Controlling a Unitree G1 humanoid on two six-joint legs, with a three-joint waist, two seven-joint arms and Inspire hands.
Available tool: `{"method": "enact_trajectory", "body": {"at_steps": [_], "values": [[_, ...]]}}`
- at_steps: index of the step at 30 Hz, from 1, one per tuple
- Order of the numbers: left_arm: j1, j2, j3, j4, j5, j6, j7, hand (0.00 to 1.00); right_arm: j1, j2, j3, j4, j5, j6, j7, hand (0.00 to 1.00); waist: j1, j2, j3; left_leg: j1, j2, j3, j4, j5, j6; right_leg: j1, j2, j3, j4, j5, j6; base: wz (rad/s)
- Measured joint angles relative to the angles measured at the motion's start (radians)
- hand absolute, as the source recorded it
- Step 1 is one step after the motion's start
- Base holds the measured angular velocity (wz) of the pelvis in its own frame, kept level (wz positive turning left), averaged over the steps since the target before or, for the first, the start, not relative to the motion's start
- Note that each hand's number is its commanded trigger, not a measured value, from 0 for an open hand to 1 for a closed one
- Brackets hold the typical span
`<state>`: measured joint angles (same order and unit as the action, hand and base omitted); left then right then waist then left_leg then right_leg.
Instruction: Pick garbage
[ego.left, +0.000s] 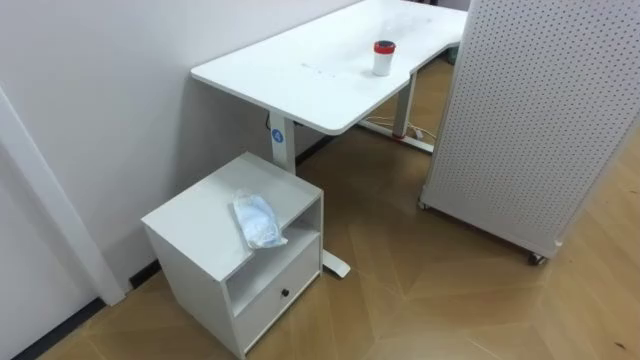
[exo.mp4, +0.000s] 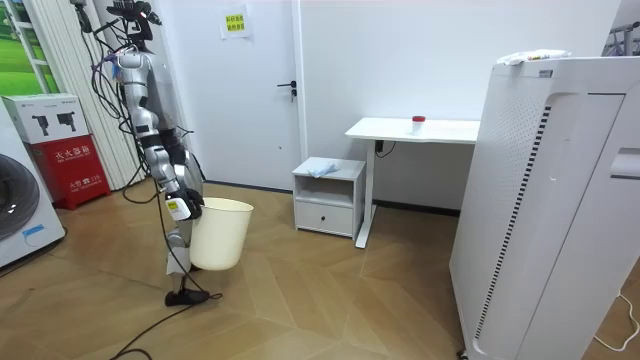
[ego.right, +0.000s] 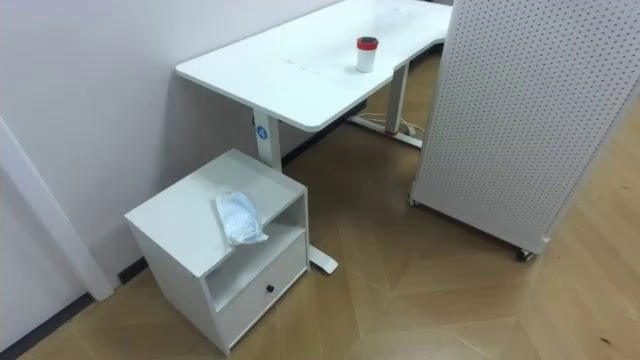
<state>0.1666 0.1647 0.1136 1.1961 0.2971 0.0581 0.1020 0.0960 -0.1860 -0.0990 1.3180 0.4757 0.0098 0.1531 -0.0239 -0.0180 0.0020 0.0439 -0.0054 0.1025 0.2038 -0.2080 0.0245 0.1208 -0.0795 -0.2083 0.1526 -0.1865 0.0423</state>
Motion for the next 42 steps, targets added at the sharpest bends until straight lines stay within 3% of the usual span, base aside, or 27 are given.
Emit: {"method": "enact_trajectory", "body": {"at_steps": [11, 20, 21, 22, 24, 27, 29, 31, 32, 33, 34, 35, 36, 37, 38, 39, 40, 41, 42], "values": [[-0.022, 0.0, 0.0, -0.011, -0.008, -0.004, 0.015, 0.0, -0.039, -0.002, 0.048, -0.003, -0.052, 0.003, -0.011, 1.0, 0.003, -0.006, -0.0029, -0.001, 0.0, 0.002, -0.004, 0.0, 0.0, -0.006, 0.0, 0.003, 0.0, 0.0, 0.0, 0.0], [-0.01, 0.006, 0.002, 0.015, 0.001, -0.013, 0.036, 0.0, -0.036, -0.002, 0.077, 0.002, -0.049, -0.004, -0.012, 1.0, 0.004, -0.007, 0.0034, -0.008, 0.011, 0.001, 0.022, -0.014, -0.006, -0.01, 0.007, -0.015, 0.002, 0.0, 0.0, 0.0], [-0.002, 0.007, 0.002, 0.015, 0.001, -0.013, 0.035, 0.0, -0.037, -0.002, 0.077, 0.002, -0.05, -0.002, -0.011, 1.0, 0.006, -0.011, 0.0061, -0.026, 0.019, 0.001, 0.045, -0.025, -0.009, -0.017, 0.013, -0.015, 0.008, -0.001, -0.001, 0.0], [-0.002, 0.007, 0.002, 0.015, 0.002, -0.013, 0.034, 0.0, -0.039, -0.001, 0.075, 0.0, -0.054, 0.001, -0.01, 1.0, 0.004, -0.008, 0.0002, -0.043, 0.031, 0.001, 0.078, -0.038, -0.012, -0.028, 0.018, -0.018, 0.027, -0.008, -0.007, 0.0], [-0.006, 0.007, 0.003, 0.03, 0.012, -0.011, 0.031, 0.0, -0.044, -0.001, 0.067, 0.0, -0.061, 0.003, -0.003, 1.0, 0.005, -0.002, 0.0058, -0.079, 0.052, 0.0, 0.147, -0.068, -0.02, -0.051, 0.03, -0.02, 0.058, -0.03, -0.02, -0.03], [-0.018, 0.013, 0.006, 0.065, 0.028, 0.003, 0.0, 0.0, -0.051, -0.001, 0.055, -0.003, -0.092, 0.003, 0.005, 1.0, 0.006, 0.001, 0.0083, -0.143, 0.097, -0.006, 0.306, -0.13, -0.046, -0.093, 0.057, -0.023, 0.16, -0.095, -0.049, -0.04], [-0.016, 0.016, -0.007, 0.069, 0.026, 0.012, -0.012, 0.0, -0.051, -0.005, 0.055, 0.001, -0.088, 0.001, 0.013, 1.0, 0.0, -0.007, 0.0095, -0.186, 0.118, 0.0, 0.432, -0.134, -0.052, -0.102, 0.056, -0.015, 0.222, -0.149, -0.068, 0.05], [-0.011, 0.014, -0.019, 0.068, 0.011, 0.027, -0.025, 0.0, -0.045, -0.01, 0.055, -0.003, -0.085, -0.003, 0.01, 1.0, 0.005, -0.004, 0.0077, -0.245, 0.152, 0.002, 0.593, -0.109, -0.052, -0.101, 0.068, -0.011, 0.281, -0.195, -0.083, 0.03], [-0.008, 0.014, -0.019, 0.067, 0.011, 0.029, -0.026, 0.0, -0.044, -0.01, 0.056, -0.006, -0.085, -0.002, 0.008, 1.0, 0.005, -0.004, 0.0075, -0.261, 0.157, 0.001, 0.629, -0.093, -0.05, -0.1, 0.072, -0.006, 0.289, -0.202, -0.089, 0.0], [-0.003, 0.013, -0.019, 0.066, 0.016, 0.033, -0.027, 0.0, -0.045, -0.01, 0.056, -0.014, -0.085, 0.0, 0.001, 1.0, 0.004, -0.018, 0.015, -0.308, 0.16, -0.004, 0.706, -0.043, -0.037, -0.085, 0.084, 0.027, 0.299, -0.209, -0.109, 0.17], [0.0, 0.011, -0.022, 0.066, 0.018, 0.036, -0.034, 0.0, -0.032, -0.012, 0.056, -0.027, -0.076, 0.002, -0.008, 1.0, -0.002, -0.02, 0.0122, -0.344, 0.123, -0.021, 0.71, -0.05, -0.02, -0.074, 0.081, 0.048, 0.301, -0.219, -0.118, 0.27], [-0.001, 0.009, -0.022, 0.062, 0.017, 0.036, -0.039, 0.0, -0.025, -0.014, 0.054, -0.028, -0.073, 0.001, -0.014, 1.0, -0.003, -0.021, 0.0128, -0.363, 0.101, -0.019, 0.681, -0.057, -0.009, -0.071, 0.079, 0.062, 0.3, -0.223, -0.121, 0.33], [0.001, 0.008, -0.021, 0.057, 0.017, 0.032, -0.044, 0.0, -0.019, -0.017, 0.054, -0.029, -0.073, 0.002, -0.025, 1.0, 0.005, -0.023, 0.0116, -0.402, 0.058, -0.012, 0.583, -0.053, -0.014, -0.071, 0.07, 0.085, 0.299, -0.232, -0.122, 0.11], [0.004, 0.008, -0.021, 0.055, 0.016, 0.03, -0.044, 0.0, -0.019, -0.019, 0.055, -0.03, -0.073, 0.002, -0.028, 1.0, 0.009, -0.029, 0.0075, -0.417, 0.04, -0.006, 0.514, -0.046, -0.021, -0.07, 0.066, 0.095, 0.297, -0.236, -0.12, -0.1], [0.014, 0.008, -0.018, 0.051, 0.015, 0.029, -0.044, 0.0, -0.021, -0.022, 0.055, -0.03, -0.073, 0.0, -0.029, 1.0, 0.015, -0.021, 0.0096, -0.446, 0.019, 0.005, 0.37, -0.015, -0.048, -0.066, 0.063, 0.103, 0.285, -0.24, -0.117, -0.27], [0.023, 0.01, -0.017, 0.05, 0.017, 0.029, -0.044, 0.0, -0.017, -0.026, 0.057, -0.031, -0.075, -0.002, -0.029, 1.0, 0.022, -0.014, 0.0104, -0.467, 0.007, 0.005, 0.225, 0.039, -0.044, -0.048, 0.06, 0.099, 0.273, -0.245, -0.111, -0.41], [0.03, 0.016, -0.015, 0.05, 0.018, 0.029, -0.043, 0.0, -0.012, -0.023, 0.063, -0.03, -0.078, 0.001, -0.031, 1.0, 0.033, -0.016, 0.0088, -0.473, 0.01, 0.015, 0.145, 0.118, -0.03, -0.025, 0.055, 0.107, 0.261, -0.261, -0.106, -0.32], [0.033, 0.018, -0.015, 0.05, 0.018, 0.028, -0.043, 0.0, -0.006, -0.021, 0.068, -0.031, -0.082, 0.002, -0.034, 1.0, 0.033, -0.013, 0.0104, -0.47, 0.01, 0.026, 0.121, 0.155, -0.025, -0.007, 0.05, 0.111, 0.248, -0.269, -0.101, -0.26], [0.035, 0.016, -0.013, 0.049, 0.017, 0.017, -0.043, 0.0, 0.007, -0.019, 0.077, -0.041, -0.086, 0.002, -0.043, 1.0, 0.033, -0.025, 0.0007, -0.459, 0.008, 0.063, 0.116, 0.219, 0.004, 0.018, 0.038, 0.123, 0.222, -0.28, -0.084, -0.16]]}}
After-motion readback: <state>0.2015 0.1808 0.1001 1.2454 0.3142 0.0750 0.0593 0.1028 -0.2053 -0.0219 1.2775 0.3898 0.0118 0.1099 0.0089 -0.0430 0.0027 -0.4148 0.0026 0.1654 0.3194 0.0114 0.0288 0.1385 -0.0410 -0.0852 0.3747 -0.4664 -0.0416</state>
